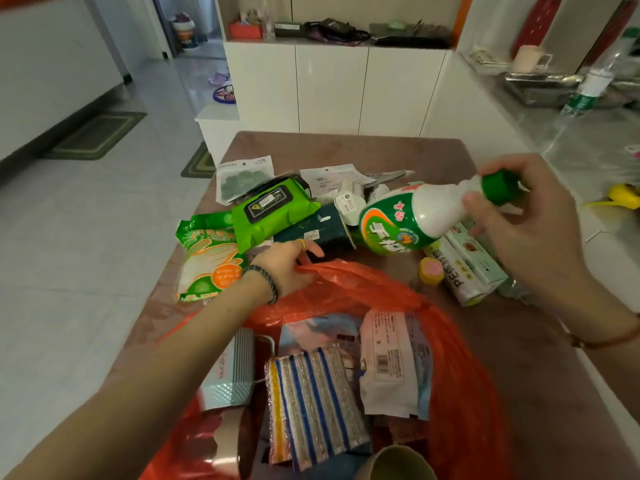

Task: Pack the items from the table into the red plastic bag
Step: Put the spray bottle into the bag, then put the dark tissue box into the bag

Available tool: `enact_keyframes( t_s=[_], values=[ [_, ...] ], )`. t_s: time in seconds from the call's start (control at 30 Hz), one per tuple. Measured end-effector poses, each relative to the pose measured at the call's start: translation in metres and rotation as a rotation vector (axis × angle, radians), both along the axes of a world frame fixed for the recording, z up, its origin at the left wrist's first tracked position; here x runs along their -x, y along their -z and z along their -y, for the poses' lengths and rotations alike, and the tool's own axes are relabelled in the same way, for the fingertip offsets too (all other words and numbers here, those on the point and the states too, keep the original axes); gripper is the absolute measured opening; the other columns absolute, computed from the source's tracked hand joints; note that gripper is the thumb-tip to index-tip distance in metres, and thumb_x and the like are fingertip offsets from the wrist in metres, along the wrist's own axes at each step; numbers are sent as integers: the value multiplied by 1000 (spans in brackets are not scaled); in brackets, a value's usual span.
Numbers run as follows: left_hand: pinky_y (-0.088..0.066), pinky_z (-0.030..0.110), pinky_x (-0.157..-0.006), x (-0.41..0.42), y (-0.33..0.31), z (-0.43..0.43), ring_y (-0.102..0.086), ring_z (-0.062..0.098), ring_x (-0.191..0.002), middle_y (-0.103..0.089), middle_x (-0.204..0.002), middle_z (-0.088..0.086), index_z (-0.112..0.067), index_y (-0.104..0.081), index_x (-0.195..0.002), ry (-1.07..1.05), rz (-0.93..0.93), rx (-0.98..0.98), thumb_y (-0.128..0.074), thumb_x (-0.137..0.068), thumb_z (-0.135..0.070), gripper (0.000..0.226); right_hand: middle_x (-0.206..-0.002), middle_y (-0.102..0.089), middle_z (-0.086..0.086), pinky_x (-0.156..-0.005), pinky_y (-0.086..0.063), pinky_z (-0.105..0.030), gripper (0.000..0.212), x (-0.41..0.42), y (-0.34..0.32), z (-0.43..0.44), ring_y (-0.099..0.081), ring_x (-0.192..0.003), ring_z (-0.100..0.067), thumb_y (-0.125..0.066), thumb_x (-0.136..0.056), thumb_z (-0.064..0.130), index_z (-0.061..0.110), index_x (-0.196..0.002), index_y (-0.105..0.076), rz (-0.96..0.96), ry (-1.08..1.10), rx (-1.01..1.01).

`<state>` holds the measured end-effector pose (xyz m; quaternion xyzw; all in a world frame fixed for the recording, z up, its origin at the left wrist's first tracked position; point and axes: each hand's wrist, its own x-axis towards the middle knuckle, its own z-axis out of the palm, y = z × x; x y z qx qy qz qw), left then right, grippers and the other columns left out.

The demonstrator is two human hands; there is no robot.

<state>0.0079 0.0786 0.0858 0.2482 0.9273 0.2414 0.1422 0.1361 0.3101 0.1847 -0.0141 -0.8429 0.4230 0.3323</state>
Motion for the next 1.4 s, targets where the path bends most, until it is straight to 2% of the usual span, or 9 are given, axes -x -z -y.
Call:
enact_keyframes(
  t_s=[0.2, 0.43, 0.57, 0.73, 0.87, 1.03, 1.17, 1.3, 1.4],
  values=[
    [-44, 28, -93, -6, -5, 42, -56, 23, -113, -60, -123, 6, -20, -54, -120, 105, -4, 284, -61, -81, -32, 42, -94, -56, -3, -52, -57, -28, 24, -32, 40, 84, -66, -72, -13, -63, -81, 3, 24, -86, -52, 250, -162, 344],
    [-41, 14, -74, -14, -5, 64, -59, 16, -92, -66, -104, 9, -9, -64, -107, -49, 37, -122, -61, -79, -4, 28, -100, -59, -7, -77, -57, -46, 18, -4, 140, 139, -61, -92, -26, -63, -83, 8, 24, -82, -55, 562, 141, 864],
    [-37, -3, -59, -19, 0, 67, -55, 7, -76, -64, -93, 7, -3, -64, -103, 25, 87, -222, -60, -81, -2, 23, -116, -56, -10, -72, -58, -38, 28, 12, 166, 132, -60, -97, -27, -58, -85, 8, 14, -112, -54, 637, 173, 1149],
    [-41, 12, -67, -21, 8, 67, -56, 9, -85, -68, -99, 10, -6, -65, -103, 78, 96, -232, -59, -82, -6, 21, -120, -56, -15, -68, -57, -40, 30, 32, 178, 124, -59, -93, -27, -52, -90, 11, 8, -120, -48, 796, 195, 1010],
    [-41, 15, -73, -17, 10, 67, -55, 9, -86, -68, -104, 10, -8, -63, -106, 124, 87, -193, -58, -82, -6, 24, -89, -58, -8, -75, -57, -43, 13, 33, 174, 124, -63, -78, -26, -45, -93, 21, 12, -102, -46, 1051, 183, 549],
    [-41, 14, -72, -8, 8, 75, -55, 9, -84, -60, -90, -3, -16, -62, -107, 200, 85, -73, -61, -83, -21, 25, -102, -61, -3, -62, -47, -20, 24, 13, 141, 131, -58, -84, -15, -53, -89, 28, 13, -108, -56, 1226, -134, -118],
    [-44, 6, -74, 0, 1, 79, -59, 8, -85, -64, -93, -6, -21, -62, -108, 224, 168, -63, -64, -81, -35, 30, -94, -69, -1, -65, -54, -19, 16, 6, 53, 118, -67, -77, -7, -54, -89, 26, 16, -98, -64, 1155, -594, 177],
    [-46, 27, -95, 13, -3, 74, -58, 20, -113, -67, -106, -1, -32, -60, -102, 175, 265, -143, -64, -79, -40, 25, -113, -64, -14, -72, -56, -25, 41, 70, 47, 88, -66, -90, -18, -61, -86, 22, 5, -123, -53, 778, -157, 567],
    [-38, 25, -105, 19, 0, 68, -47, 20, -125, -65, -106, -2, -28, -61, -106, 127, 260, -153, -62, -81, -38, 27, -138, -44, -17, -97, -45, -37, 65, 116, 79, 79, -49, -118, -29, -64, -84, 31, 6, -136, -35, 933, 19, 686]
  ],
)
